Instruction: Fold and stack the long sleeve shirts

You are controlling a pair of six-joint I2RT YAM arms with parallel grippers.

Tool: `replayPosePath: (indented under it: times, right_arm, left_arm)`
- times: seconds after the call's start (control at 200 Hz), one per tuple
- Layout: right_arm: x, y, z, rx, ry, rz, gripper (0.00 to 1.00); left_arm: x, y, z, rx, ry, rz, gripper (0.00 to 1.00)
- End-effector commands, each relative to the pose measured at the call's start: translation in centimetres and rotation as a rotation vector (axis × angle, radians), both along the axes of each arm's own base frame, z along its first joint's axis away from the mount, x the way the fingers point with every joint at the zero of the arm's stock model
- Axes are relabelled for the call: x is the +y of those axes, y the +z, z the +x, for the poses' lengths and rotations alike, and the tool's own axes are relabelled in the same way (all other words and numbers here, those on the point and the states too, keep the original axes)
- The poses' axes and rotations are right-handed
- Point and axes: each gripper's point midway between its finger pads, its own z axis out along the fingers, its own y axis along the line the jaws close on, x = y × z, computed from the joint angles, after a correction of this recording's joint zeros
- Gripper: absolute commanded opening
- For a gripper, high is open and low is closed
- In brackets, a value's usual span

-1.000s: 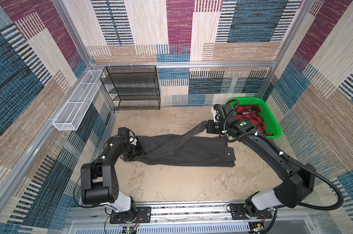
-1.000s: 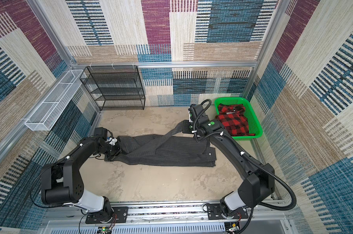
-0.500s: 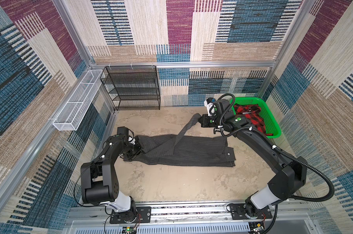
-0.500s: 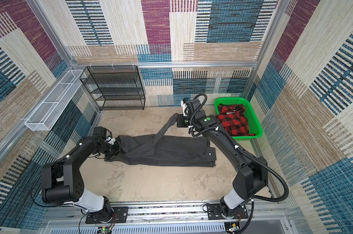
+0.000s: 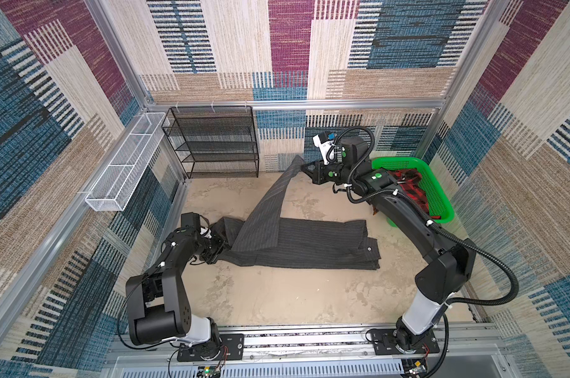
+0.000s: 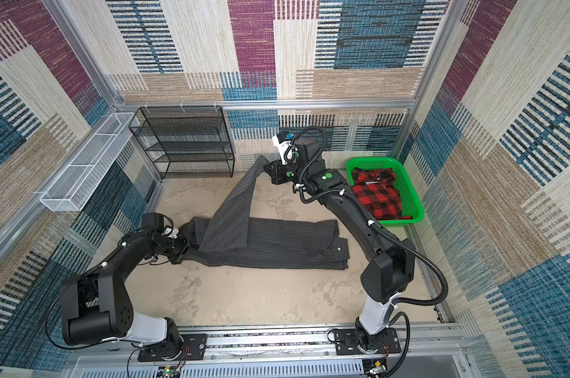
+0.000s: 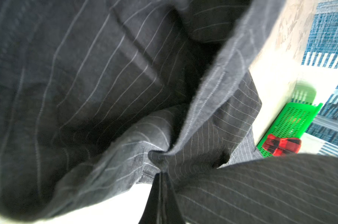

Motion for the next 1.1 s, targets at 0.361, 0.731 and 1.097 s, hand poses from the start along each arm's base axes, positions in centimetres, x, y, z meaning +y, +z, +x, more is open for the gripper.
replayPosePath:
  times: [0.361, 0.731, 1.097]
  right_arm:
    - [-1.2, -5.1, -3.3, -0.039, 0.068, -0.089, 0.0]
    - [-9.7, -12.0, -4.9, 0.048, -0.149, -0.321, 0.0]
    - [-15.8, -17.1, -6.9, 0.216, -0.292, -0.377, 0.0]
  left_arm:
    - [-1.6, 2.0, 0.3, -0.075, 0.082, -0.177, 0.49]
    - [-1.0, 6.5, 1.1, -0.18, 0.114, -0.199, 0.5]
    - [-1.0, 7.6, 2.6, -0.217, 0.101, -0.224, 0.49]
